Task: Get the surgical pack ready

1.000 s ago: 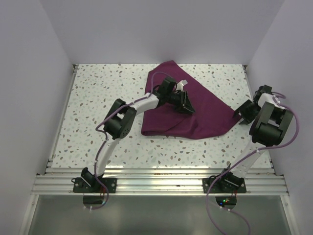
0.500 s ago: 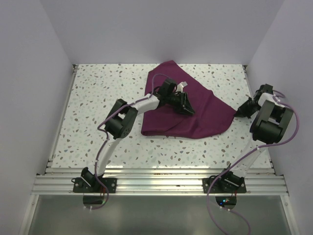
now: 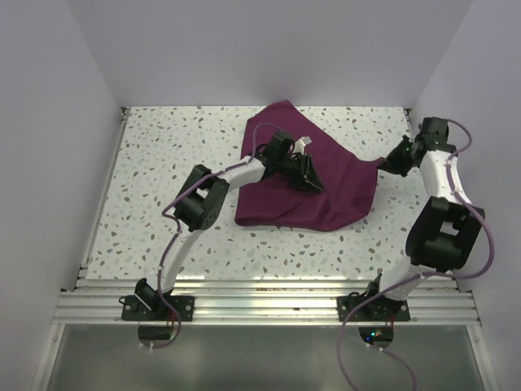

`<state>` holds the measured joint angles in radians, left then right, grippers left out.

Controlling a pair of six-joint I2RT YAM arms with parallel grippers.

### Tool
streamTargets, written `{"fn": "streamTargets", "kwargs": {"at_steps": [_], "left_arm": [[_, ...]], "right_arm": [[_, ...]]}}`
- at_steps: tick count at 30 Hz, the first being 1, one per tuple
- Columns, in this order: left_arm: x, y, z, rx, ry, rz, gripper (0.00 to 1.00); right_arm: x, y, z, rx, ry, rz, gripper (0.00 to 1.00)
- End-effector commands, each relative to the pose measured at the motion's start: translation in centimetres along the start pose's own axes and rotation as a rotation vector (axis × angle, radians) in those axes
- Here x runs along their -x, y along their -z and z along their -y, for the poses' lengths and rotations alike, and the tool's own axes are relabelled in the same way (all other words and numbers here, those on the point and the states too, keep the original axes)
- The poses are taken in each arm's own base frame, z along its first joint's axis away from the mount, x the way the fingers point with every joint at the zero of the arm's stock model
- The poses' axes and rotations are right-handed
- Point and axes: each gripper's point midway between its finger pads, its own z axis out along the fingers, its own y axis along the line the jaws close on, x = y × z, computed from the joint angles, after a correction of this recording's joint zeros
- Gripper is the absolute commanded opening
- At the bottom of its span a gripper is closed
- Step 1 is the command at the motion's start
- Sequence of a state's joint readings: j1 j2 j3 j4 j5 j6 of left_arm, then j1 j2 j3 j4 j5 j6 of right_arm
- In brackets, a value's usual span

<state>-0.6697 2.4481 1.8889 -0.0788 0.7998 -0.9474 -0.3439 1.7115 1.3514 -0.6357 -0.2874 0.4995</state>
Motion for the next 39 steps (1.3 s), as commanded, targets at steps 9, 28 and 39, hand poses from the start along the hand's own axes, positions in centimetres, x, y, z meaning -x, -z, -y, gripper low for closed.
{"fn": "streamTargets", "kwargs": {"at_steps": [9, 28, 39], "left_arm": [[4.9, 14.2, 5.2, 0.149, -0.202, 0.211, 0.41], [-6.3, 25.1, -14.7, 0.581, 0.154, 0.196, 0.29], [-5.5, 22.8, -12.9, 0.494, 0.158, 0.204, 0.27]], "right_arm": [[-3.7, 7.2, -15.4, 0.254, 0.273, 0.003, 0.0], [-16.3, 7.1, -31.6, 0.435, 0.612, -0.095, 0.0], [-24.7, 4.5, -34.9, 0.436, 0.704, -0.17, 0.0]]}}
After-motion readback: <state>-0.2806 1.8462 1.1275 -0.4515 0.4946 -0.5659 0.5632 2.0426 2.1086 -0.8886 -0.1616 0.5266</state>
